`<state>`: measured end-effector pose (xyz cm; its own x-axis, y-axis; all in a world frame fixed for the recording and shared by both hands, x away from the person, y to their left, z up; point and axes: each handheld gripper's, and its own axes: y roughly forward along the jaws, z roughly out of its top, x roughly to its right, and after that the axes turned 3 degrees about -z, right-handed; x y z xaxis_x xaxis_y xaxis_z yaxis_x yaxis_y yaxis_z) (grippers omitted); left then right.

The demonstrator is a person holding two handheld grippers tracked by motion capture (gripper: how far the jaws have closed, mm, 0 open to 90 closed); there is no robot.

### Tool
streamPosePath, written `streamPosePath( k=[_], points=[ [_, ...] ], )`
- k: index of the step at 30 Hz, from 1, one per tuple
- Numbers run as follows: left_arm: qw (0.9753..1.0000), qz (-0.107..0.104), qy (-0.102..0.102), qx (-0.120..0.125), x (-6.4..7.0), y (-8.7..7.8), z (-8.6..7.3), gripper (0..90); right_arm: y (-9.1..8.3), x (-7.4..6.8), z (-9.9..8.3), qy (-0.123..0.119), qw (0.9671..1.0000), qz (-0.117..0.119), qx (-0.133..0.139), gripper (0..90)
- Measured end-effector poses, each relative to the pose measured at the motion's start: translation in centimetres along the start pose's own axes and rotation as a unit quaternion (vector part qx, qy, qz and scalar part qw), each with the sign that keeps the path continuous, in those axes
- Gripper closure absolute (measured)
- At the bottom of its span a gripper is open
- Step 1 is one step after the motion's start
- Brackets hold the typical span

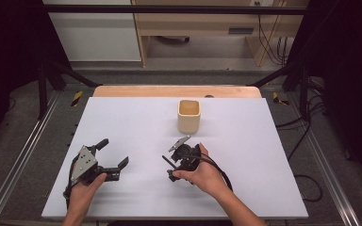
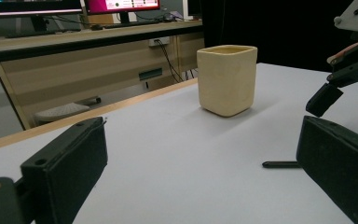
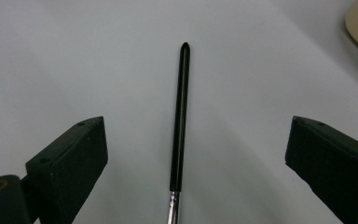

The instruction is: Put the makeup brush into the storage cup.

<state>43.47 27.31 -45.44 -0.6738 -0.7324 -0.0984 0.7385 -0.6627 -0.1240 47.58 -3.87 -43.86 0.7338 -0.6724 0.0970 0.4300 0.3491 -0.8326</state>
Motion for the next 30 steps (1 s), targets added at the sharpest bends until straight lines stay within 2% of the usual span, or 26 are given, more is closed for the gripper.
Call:
streamPosePath(
  k=[11, 18, 22, 24, 30],
  points=[
    [1.0, -0.006, -0.002, 0.001, 0.1, 0.1, 0.0, 1.6, 0.5, 0.0, 0.0, 0.003, 0.9999, -0.001, -0.012, 8.4],
    [1.0, -0.006, -0.002, 0.001, 0.1, 0.1, 0.0, 1.6, 0.8, 0.0, -0.6, 0.01, 0.9999, 0.0, -0.013, 14.6],
    [1.0, -0.006, 0.002, -0.003, 0.1, 0.1, 0.0, 1.6, 0.7, 0.0, -1.0, 0.014, 0.9998, -0.002, -0.012, 22.2],
    [1.0, -0.005, 0.002, -0.003, 0.1, 0.1, 0.0, 1.7, 0.6, 0.0, -1.2, 0.017, 0.9998, 0.0, -0.008, 29.8],
    [1.0, -0.005, 0.002, -0.003, 0.1, 0.1, 0.0, 1.7, 0.5, -0.1, -1.8, 0.02, 0.9998, 0.005, -0.006, 44.4]
  ],
)
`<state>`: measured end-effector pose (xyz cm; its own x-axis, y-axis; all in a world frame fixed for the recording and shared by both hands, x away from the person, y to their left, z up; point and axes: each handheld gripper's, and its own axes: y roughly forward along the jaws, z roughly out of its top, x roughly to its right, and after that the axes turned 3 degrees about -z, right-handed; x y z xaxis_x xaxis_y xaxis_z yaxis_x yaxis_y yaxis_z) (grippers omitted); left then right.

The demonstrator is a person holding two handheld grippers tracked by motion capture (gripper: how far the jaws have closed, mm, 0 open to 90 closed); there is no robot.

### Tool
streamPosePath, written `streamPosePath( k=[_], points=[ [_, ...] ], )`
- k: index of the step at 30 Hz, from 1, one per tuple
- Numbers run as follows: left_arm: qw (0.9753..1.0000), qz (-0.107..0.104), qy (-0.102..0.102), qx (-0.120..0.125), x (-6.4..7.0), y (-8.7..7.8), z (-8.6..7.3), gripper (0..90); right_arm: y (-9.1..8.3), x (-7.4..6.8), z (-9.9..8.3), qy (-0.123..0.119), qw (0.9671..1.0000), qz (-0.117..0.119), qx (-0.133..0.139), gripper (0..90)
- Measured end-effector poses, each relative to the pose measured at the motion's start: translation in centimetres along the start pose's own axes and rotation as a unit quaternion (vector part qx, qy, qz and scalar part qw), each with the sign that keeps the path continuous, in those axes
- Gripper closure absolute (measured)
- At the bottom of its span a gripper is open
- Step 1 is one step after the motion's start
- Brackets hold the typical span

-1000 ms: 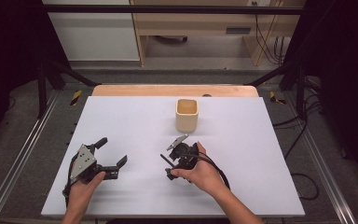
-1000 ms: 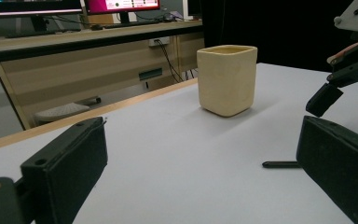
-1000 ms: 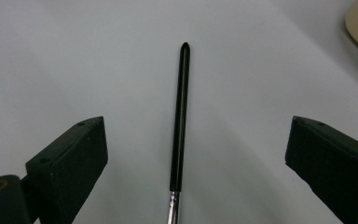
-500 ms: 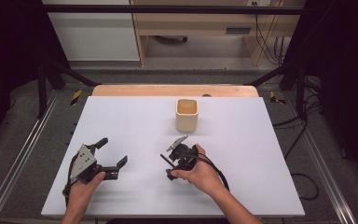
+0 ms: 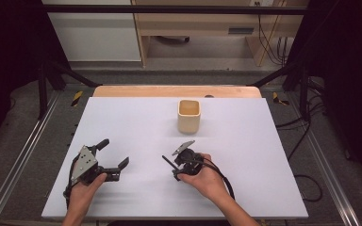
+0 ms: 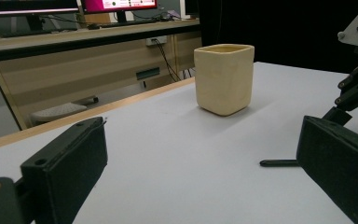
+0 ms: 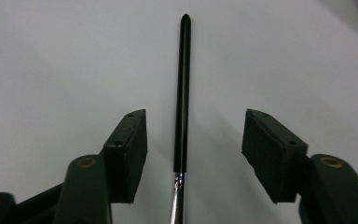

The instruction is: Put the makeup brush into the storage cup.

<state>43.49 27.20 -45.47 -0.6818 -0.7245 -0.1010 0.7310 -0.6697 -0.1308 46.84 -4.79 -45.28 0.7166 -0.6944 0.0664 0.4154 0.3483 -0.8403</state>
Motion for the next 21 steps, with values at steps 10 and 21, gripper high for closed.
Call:
streamPosePath(
  k=[10, 21],
  points=[
    [1.0, 0.001, 0.002, 0.0, 0.04, 0.0, 0.02, 1.7, -0.01, -0.24, -0.58, -0.001, 0.9999, 0.011, 0.0, 64.9],
    [1.0, 0.0, 0.002, 0.001, 0.13, 0.06, 0.04, 1.7, 0.31, -0.23, -0.89, 0.004, 0.9999, 0.013, -0.006, 75.3]
  ],
)
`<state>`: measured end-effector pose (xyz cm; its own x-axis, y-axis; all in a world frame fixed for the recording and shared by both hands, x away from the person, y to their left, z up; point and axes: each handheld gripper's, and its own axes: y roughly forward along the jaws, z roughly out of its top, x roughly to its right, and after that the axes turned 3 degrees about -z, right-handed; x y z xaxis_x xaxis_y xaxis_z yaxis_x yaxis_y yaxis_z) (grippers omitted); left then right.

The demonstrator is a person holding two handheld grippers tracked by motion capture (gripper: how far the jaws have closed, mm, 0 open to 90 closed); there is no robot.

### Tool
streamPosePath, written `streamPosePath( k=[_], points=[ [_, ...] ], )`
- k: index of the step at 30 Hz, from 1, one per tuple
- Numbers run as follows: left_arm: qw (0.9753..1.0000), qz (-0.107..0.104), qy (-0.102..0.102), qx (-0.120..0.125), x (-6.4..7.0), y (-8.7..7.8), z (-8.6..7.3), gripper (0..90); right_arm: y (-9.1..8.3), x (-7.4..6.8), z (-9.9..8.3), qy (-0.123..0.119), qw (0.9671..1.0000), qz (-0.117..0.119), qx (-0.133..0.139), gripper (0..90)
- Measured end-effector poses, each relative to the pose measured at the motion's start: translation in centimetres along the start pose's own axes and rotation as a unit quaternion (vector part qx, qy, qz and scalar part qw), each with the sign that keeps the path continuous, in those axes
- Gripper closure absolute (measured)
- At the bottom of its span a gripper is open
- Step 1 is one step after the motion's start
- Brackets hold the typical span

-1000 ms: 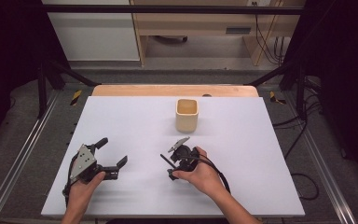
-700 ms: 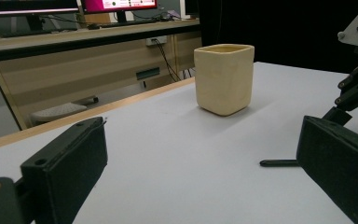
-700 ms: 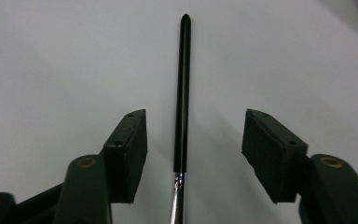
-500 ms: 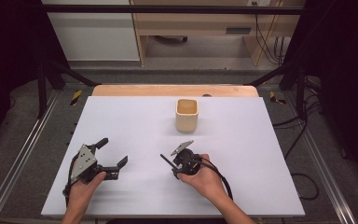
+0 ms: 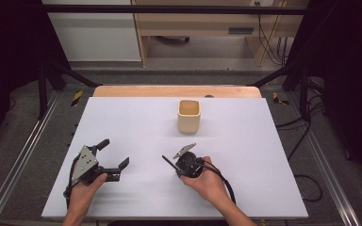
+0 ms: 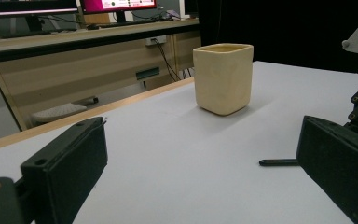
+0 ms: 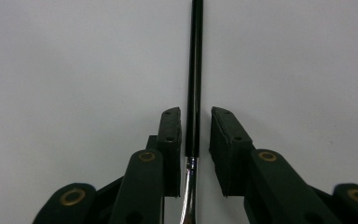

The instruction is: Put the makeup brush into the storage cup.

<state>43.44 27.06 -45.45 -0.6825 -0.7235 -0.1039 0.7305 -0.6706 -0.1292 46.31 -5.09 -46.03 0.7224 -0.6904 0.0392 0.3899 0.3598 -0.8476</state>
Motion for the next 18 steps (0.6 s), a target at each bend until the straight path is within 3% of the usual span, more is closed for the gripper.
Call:
streamPosePath(
  k=[6, 11, 16, 18],
  points=[
    [1.0, -0.001, 0.004, -0.002, 0.0, 0.0, 0.0, 1.7, 0.0, 0.1, -0.1, 0.006, 1.0, 0.004, 0.0, 83.0],
    [1.0, -0.001, 0.006, -0.003, 0.1, 0.0, 0.1, 1.7, 0.0, 0.3, 0.0, 0.007, 0.9999, 0.007, -0.003, 83.8],
    [0.9997, 0.007, 0.019, -0.011, 0.7, 0.1, 0.6, 1.9, -0.4, 0.9, 0.1, 0.01, 0.9997, 0.024, 0.0, 84.0],
    [0.9996, 0.001, 0.024, -0.012, 1.1, 0.3, 0.9, 2.1, -0.9, 1.4, 0.3, 0.01, 0.9994, 0.034, 0.0, 84.1]
  ],
)
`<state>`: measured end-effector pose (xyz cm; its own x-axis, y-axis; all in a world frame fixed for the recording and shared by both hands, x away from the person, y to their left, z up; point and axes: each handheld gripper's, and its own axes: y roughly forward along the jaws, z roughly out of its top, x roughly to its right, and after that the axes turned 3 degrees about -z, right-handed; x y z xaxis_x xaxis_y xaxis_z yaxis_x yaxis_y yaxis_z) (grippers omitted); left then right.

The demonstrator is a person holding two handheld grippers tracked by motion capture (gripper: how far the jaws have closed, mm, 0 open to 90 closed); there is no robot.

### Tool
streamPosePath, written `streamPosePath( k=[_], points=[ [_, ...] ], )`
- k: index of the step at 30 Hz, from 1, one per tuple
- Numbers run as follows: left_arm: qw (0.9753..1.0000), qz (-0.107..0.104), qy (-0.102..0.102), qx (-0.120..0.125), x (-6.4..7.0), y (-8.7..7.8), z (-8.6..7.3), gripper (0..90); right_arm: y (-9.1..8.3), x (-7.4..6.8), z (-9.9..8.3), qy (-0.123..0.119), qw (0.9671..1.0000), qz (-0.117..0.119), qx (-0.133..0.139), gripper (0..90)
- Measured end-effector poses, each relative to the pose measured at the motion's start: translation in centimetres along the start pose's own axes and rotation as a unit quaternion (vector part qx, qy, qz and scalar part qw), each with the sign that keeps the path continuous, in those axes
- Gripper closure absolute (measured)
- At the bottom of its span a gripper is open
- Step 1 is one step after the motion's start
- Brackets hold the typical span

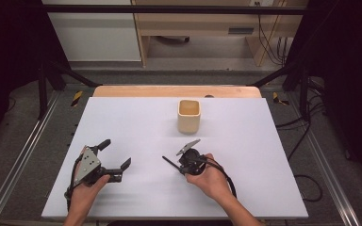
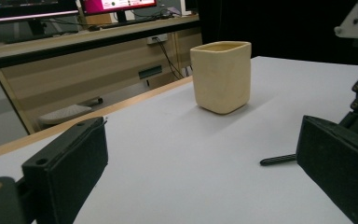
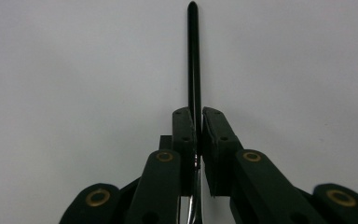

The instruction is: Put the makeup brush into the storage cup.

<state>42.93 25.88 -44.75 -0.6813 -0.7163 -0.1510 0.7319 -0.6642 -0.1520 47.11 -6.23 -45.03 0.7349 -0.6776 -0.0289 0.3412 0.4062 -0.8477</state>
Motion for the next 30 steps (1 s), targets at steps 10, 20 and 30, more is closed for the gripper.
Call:
streamPosePath(
  k=[10, 20, 30],
  points=[
    [0.9965, -0.039, 0.065, -0.034, 2.9, 3.3, 3.2, 2.4, -3.2, 2.5, 1.1, -0.025, 0.9994, 0.026, -0.004, 84.1],
    [0.9868, -0.078, 0.119, -0.077, 4.8, 6.6, 3.7, 2.5, -5.2, 3.9, 2.1, -0.044, 0.9986, 0.026, -0.015, 84.1],
    [0.9786, -0.084, 0.168, -0.085, 5.8, 7.7, 4.6, 2.5, -6.8, 4.3, 2.9, -0.053, 0.9982, 0.021, -0.016, 84.1]
  ],
)
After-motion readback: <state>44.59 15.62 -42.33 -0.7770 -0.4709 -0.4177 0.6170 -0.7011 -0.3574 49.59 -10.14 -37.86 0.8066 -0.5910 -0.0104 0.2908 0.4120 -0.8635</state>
